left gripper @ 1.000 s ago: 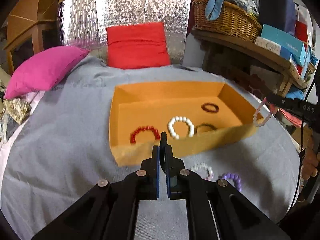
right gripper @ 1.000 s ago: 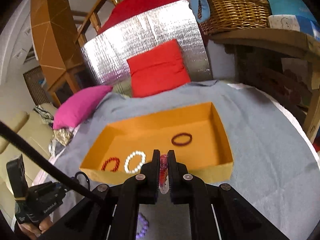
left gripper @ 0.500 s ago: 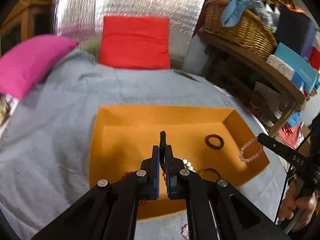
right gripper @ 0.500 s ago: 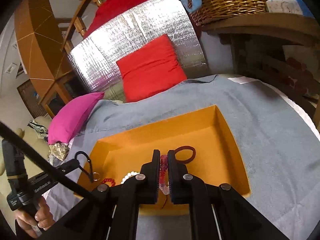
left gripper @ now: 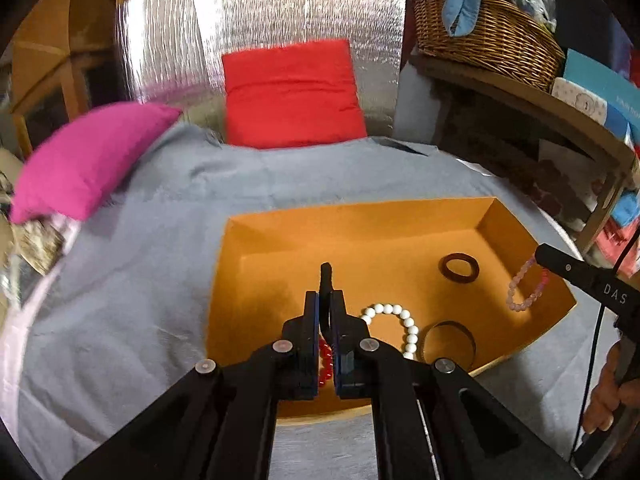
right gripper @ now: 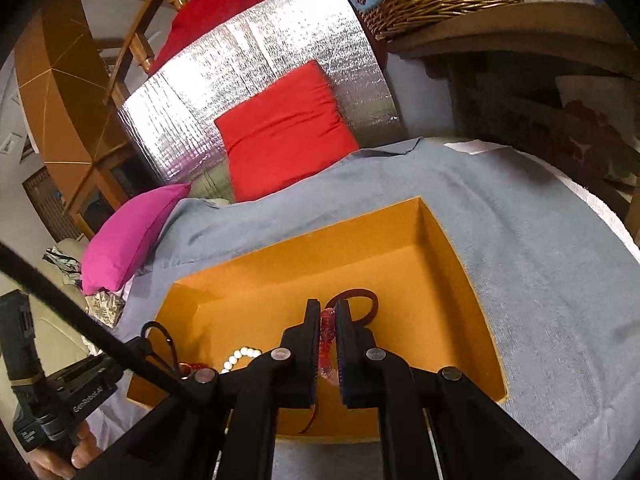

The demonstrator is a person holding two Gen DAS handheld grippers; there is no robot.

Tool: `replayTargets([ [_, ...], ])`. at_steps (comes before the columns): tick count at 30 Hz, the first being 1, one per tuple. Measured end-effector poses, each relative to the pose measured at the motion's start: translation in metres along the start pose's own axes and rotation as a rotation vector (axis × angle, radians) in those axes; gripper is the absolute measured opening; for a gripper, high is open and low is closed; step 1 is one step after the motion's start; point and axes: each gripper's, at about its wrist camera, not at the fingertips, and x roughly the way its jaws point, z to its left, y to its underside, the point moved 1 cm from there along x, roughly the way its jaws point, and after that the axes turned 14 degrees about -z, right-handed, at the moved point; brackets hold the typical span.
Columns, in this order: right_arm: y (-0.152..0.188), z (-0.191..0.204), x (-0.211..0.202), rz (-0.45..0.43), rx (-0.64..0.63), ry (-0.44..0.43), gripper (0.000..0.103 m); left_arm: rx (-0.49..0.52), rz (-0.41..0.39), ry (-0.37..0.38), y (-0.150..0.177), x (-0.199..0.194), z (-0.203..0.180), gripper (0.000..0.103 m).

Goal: Organize jewelry
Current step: 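Lower the black cord loop into the box with the left tool while the right tool lowers the pink-white bracelet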

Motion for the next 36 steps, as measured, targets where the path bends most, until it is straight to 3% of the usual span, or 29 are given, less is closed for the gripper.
replayTargets([
  [14, 0.008, 0.005, 0.006, 0.001, 0.002, 0.014, 0.008, 0.025, -0.021, -0.063, -0.004, 0.003, 0.008, 0.005],
  [36, 0.008, 0.001, 0.013, 0.001, 0.012, 0.045, 0.008, -0.002, 0.02, -0.067, -0.001, 0.032, 0.02, 0.005],
])
